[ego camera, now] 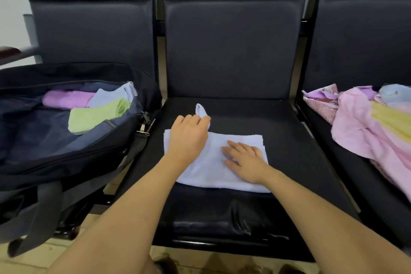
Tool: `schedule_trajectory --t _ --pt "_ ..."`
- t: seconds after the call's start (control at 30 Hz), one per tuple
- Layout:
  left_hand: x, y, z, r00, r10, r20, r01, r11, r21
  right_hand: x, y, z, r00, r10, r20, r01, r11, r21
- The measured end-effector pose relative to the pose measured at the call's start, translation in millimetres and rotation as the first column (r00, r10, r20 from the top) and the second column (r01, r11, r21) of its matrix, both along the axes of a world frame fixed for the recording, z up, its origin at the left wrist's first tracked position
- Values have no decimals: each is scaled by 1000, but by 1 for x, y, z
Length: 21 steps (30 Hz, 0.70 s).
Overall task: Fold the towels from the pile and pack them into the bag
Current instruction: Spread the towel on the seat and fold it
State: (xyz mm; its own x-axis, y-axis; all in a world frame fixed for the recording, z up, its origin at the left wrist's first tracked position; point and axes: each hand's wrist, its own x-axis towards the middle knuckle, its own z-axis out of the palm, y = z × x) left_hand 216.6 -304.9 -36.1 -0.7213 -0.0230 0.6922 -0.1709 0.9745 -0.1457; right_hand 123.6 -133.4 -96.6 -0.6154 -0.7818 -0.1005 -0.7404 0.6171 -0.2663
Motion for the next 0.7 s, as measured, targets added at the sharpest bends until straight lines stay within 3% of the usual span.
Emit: schedule_trajectory --t 0.1,0.17,0.23,0.37,0.47,0.6,0.7 --pt "-15 27 3 1000 -20 -23 22 998 65 -7 30 7 986 -83 -141 85 996 9" --pt "-26 43 4 998 -36 -52 41 995 95 -9 43 9 977 -143 -156 144 990 -8" --pt "-40 60 2 998 -27 -53 35 987 158 -10 51 12 971 -221 -90 215 973 -81" --pt "-57 94 -4 994 -6 108 -28 949 314 -13 60 19 919 -382 94 392 864 -315" --pt "-63 102 -14 951 -181 252 -6 801 599 -16 61 22 888 -431 158 457 800 -388" --pt "-48 74 -33 957 -54 284 -98 864 494 -12 55 22 938 -347 3 328 884 -333" --pt "-32 45 -47 868 -46 494 -195 884 425 -6 37 25 970 -230 -76 192 922 -338"
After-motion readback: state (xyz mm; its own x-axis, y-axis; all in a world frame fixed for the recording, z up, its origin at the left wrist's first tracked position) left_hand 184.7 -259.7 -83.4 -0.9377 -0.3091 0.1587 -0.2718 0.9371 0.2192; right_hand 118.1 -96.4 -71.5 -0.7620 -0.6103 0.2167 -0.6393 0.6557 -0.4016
